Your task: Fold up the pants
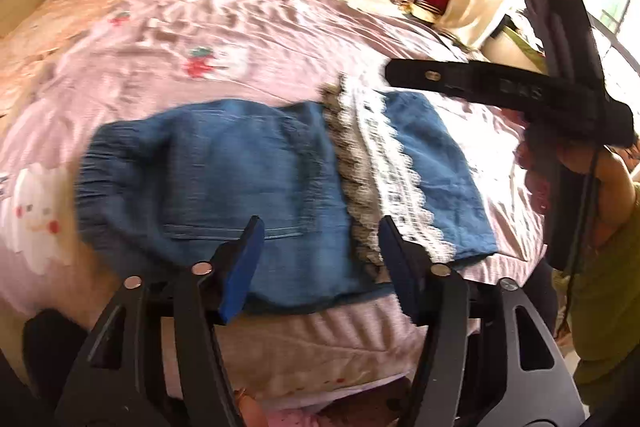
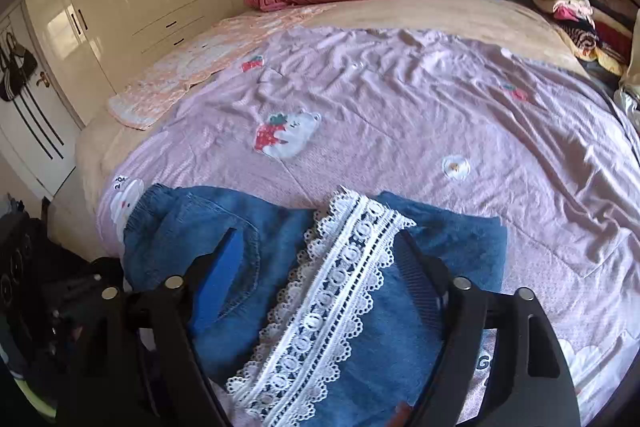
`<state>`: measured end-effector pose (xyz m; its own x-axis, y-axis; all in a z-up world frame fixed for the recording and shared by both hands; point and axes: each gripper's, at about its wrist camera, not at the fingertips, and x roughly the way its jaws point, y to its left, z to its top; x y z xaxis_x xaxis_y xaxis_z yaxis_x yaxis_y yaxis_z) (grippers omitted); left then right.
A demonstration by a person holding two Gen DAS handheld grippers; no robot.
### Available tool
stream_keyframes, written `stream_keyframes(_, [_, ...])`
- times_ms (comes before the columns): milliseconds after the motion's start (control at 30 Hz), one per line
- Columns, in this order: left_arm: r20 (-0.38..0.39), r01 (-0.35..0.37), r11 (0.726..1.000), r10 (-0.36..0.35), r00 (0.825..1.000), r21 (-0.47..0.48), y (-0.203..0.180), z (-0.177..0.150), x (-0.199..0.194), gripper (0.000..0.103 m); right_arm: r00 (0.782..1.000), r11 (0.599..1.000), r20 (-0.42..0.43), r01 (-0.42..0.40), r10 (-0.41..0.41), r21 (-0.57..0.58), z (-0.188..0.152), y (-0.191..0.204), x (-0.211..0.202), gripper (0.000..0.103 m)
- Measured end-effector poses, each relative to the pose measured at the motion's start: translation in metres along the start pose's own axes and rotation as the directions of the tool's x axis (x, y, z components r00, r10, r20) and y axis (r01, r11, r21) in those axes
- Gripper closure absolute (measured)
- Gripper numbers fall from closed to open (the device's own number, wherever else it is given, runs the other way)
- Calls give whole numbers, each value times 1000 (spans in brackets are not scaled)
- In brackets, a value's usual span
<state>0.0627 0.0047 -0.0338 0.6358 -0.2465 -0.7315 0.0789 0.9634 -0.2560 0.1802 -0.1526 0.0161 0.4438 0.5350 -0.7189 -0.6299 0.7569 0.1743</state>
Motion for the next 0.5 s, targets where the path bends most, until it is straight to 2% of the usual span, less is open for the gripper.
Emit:
stream_keyframes(200, [36,-58,997,60,998,-49,31,2,-23,30,999,1000,42,11,-10,-17,9,19,-9,13])
stream_keyframes(333, [51,-89,992,94,994,-91,54,-2,-35,17,999,999,43,12,-10,-52,15,35,-8,13])
stream_keyframes(500, [50,-103,982,112,992,-160,83,-8,-39,12,1000,993,30,9,-6,-118,23,61,2,12])
